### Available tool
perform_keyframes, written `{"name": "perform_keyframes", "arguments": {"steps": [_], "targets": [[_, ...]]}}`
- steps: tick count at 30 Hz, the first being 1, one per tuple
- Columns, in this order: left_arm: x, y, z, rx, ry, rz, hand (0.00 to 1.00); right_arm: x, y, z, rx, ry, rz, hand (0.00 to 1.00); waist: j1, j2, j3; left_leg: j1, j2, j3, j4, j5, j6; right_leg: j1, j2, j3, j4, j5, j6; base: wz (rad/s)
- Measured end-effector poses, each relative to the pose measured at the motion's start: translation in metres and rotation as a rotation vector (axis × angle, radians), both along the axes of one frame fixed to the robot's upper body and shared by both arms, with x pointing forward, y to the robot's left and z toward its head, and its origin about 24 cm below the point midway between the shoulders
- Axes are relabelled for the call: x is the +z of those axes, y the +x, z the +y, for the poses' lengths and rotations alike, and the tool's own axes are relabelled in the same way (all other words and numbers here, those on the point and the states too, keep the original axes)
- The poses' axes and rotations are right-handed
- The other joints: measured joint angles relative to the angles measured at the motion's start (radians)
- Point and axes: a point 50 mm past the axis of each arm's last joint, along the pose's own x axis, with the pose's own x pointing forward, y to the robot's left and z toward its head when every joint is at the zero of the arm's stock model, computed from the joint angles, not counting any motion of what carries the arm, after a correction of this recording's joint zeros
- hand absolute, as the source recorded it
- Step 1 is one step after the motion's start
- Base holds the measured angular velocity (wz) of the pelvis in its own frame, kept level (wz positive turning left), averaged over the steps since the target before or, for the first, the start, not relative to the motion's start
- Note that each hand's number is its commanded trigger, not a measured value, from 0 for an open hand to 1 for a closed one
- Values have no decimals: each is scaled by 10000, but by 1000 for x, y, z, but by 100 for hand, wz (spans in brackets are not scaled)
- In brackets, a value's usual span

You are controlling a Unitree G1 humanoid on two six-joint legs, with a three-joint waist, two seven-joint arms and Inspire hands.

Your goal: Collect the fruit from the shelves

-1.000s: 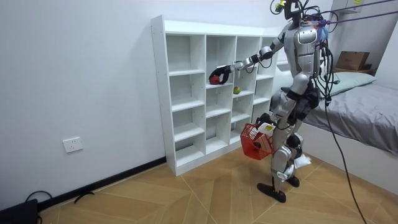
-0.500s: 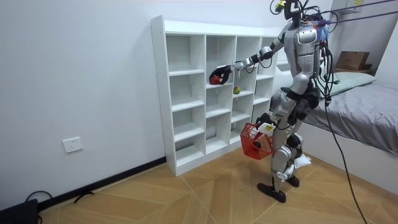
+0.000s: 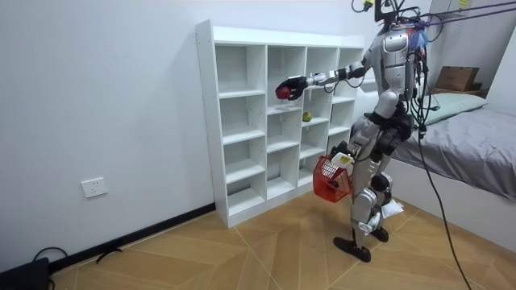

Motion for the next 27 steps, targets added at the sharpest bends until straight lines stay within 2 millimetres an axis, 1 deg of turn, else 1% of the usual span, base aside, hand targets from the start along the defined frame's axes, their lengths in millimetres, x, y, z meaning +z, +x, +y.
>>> {"name": "perform_keyframes", "arguments": {"steps": [1,2,3,4,5,7,8,9,10,14,15,16,18,20,24,25,27], "targets": [[0,-1,-3,27,-84,57,100,-3,-4,5,215,128,60,100,-187,94,-79,217,8,88,-57,-4,8,167,-6,91,5,-10,16,-20],[2,1,-6,116,-173,-20,100,-2,-6,9,297,234,67,100,-384,162,-129,356,15,135,-66,-5,12,290,-3,161,6,-13,22,-13],[3,1,-7,197,-275,-82,100,-1,-7,10,341,281,30,100,-470,185,-144,421,22,168,-68,-4,13,347,-2,192,7,-14,23,-14],[5,2,-9,312,-432,-206,100,-1,-9,12,422,336,-31,100,-577,193,-164,595,37,240,-72,-5,14,475,-6,315,9,-12,25,-13],[7,3,-11,385,-487,-332,100,-2,-12,12,459,415,-54,100,-714,189,-212,741,44,259,-76,-8,15,602,-2,388,-21,-10,32,-13],[10,6,-15,574,-674,-471,100,-5,-19,11,463,499,-153,100,-829,200,-301,914,40,273,-87,-7,16,755,3,399,-19,-12,38,-3],[11,8,-17,680,-805,-511,100,-7,-23,10,469,497,-175,100,-899,231,-362,1022,35,280,-112,-6,17,853,38,406,-20,-12,44,0],[11,8,-18,707,-845,-523,100,-8,-25,11,484,586,-165,100,-961,250,-361,1103,33,293,-137,-6,17,917,38,426,-27,-15,49,-7],[12,9,-20,819,-909,-515,100,-9,-27,13,544,702,-177,100,-1018,293,-389,1197,39,347,-151,-6,18,979,39,494,-17,-17,52,-11],[14,11,-28,1188,-1347,-488,100,-6,-34,16,733,880,-366,100,-1128,507,-380,1482,57,527,-238,-10,28,1144,44,697,-12,-2,71,-14],[14,11,-29,1259,-1429,-475,100,-5,-34,17,766,938,-392,100,-1170,537,-368,1517,56,532,-253,-10,29,1178,43,699,-21,0,74,-8],[14,11,-29,1389,-1587,-405,100,-7,-37,19,829,1072,-365,100,-1279,585,-356,1619,53,545,-308,-9,29,1253,40,708,-35,0,78,0],[17,14,-30,1492,-1742,-482,100,-11,-44,20,878,1290,-314,100,-1389,639,-356,1616,50,535,-317,-12,33,1267,45,707,-62,-6,86,0],[22,19,-33,1502,-1777,-732,100,-21,-55,19,881,1465,-94,100,-1514,730,-353,1596,38,540,-346,-17,40,1245,37,705,-73,-16,103,0],[32,30,-38,1551,-1912,-1162,100,-34,-63,16,765,1577,303,100,-1683,901,-351,1604,35,656,-370,-40,73,1190,25,804,-49,-24,115,-8],[34,32,-39,1678,-2104,-1203,100,-38,-65,15,723,1565,440,100,-1786,951,-358,1630,28,690,-373,-47,83,1202,8,817,-33,-29,124,-7],[37,37,-40,1806,-2144,-1316,100,-43,-68,15,683,1554,595,100,-1844,992,-356,1658,29,776,-388,-51,89,1194,-4,859,-30,-32,129,-8]]}}
